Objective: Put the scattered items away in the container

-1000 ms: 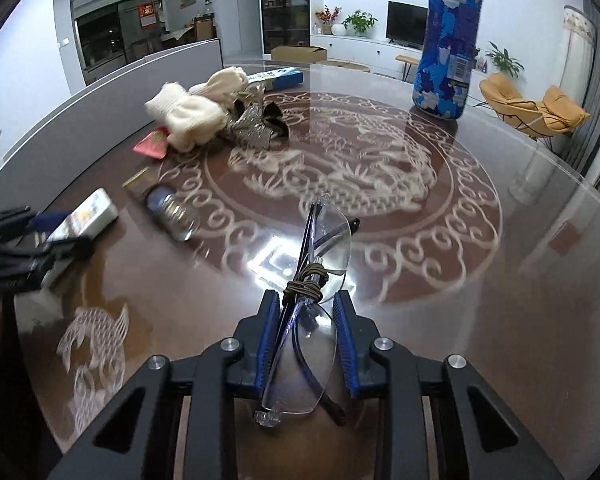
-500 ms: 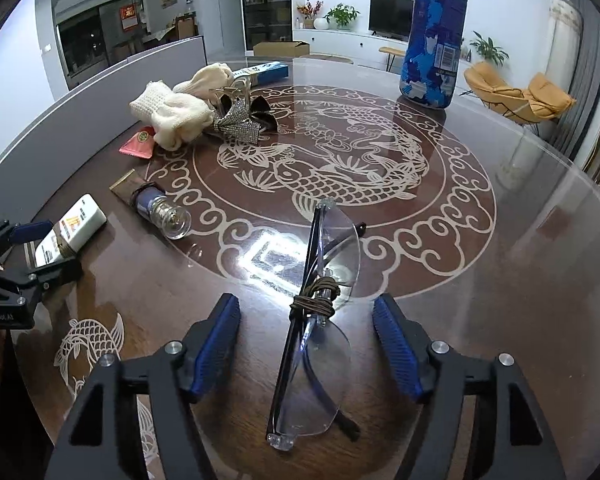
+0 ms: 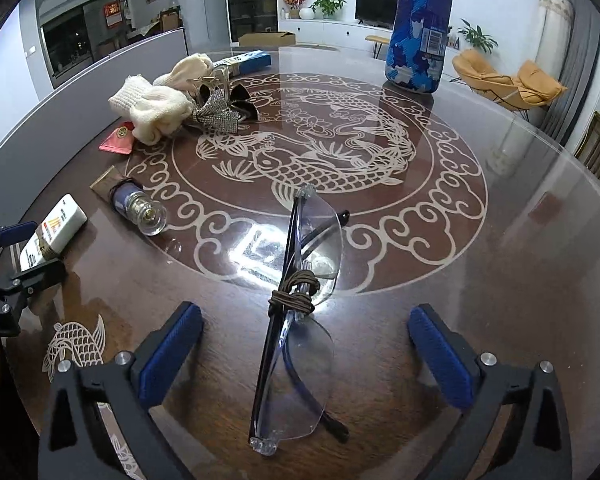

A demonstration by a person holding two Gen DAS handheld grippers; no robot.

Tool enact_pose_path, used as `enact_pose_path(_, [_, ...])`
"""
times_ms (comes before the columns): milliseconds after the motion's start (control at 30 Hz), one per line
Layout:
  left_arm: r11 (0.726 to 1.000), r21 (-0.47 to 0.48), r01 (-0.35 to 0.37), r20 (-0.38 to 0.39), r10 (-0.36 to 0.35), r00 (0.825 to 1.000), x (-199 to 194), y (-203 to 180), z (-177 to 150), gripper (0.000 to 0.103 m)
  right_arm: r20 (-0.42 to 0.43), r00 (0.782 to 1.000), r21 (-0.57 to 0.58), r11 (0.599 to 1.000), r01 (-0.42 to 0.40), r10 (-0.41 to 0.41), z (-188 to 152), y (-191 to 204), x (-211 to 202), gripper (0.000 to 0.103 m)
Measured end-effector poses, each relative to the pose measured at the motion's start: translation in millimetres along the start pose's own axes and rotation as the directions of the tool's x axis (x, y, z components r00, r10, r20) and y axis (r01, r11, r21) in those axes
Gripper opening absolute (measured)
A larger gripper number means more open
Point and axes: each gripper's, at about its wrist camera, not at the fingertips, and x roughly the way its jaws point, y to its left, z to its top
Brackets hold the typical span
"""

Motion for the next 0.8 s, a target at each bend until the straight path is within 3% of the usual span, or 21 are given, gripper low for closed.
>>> enact_pose_path(400, [1.0, 0.004, 0.0, 0.052, 0.0, 0.999, -2.6, 0.3, -5.7, 0.103, -0.001, 1.0, -0.003, 1.0, -0.002, 0.002, -0.2, 0.0, 0.8, 0.103])
enact_pose_path(800, [1.0, 0.006, 0.002, 0.055, -0.003, 0.998, -2.3, 0.2, -4.9, 0.103, -0.002, 1.0, -0.007, 1.0, -0.004, 0.004, -0.3, -0.1, 1.6, 0.103])
